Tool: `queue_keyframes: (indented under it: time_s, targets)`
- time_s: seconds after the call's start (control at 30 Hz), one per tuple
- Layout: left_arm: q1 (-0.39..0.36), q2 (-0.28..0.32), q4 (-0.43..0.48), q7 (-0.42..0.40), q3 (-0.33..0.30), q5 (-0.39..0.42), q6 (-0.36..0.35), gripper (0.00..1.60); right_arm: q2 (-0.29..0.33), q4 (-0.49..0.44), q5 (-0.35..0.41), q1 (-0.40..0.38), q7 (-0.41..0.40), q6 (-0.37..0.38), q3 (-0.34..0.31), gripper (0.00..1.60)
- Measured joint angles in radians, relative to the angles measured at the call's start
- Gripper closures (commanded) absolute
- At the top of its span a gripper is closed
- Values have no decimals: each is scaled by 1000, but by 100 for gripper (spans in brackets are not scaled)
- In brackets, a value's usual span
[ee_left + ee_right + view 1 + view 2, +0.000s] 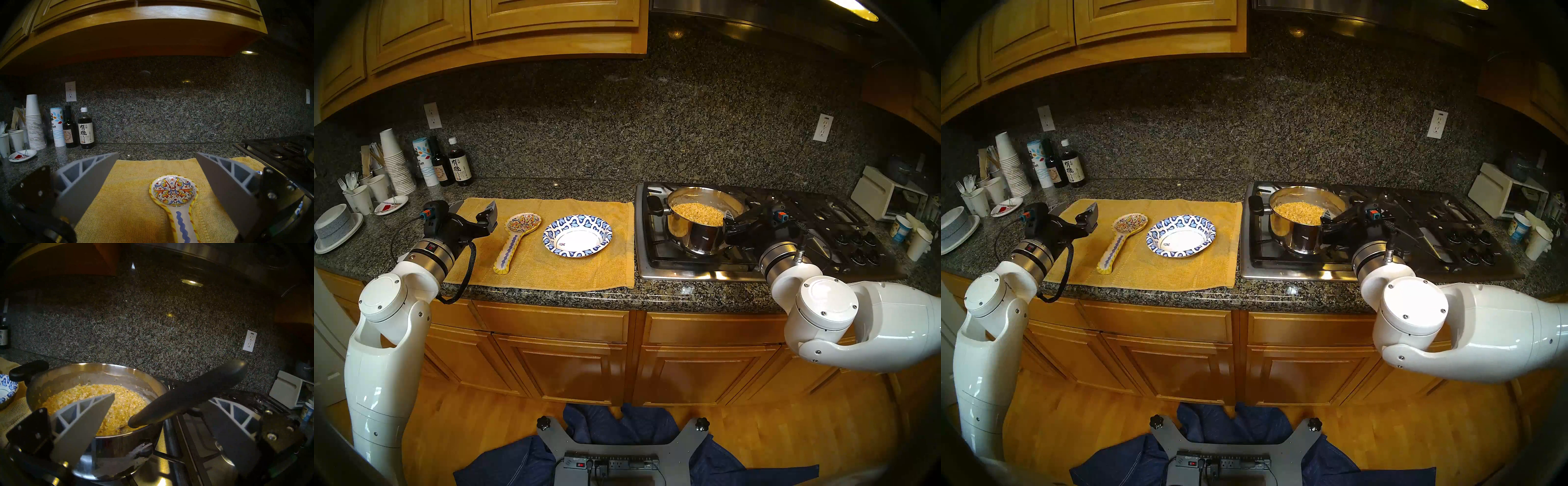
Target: Scoop oatmeal into bowl
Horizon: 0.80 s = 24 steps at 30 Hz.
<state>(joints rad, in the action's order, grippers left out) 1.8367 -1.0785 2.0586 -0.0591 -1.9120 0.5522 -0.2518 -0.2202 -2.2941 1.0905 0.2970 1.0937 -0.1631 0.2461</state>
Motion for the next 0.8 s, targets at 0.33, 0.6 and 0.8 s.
queue_keyframes:
  time_s: [0.33,0.6,0.8]
  targets:
    - [0,0,0,0,0,0,0,0,-11,1,3,0,-1,6,2,91]
    - [0,0,0,0,0,0,0,0,-21,0,4,0,-1,2,3,106]
    - [0,0,0,0,0,0,0,0,-28,-1,3,0,-2,-2,3,160]
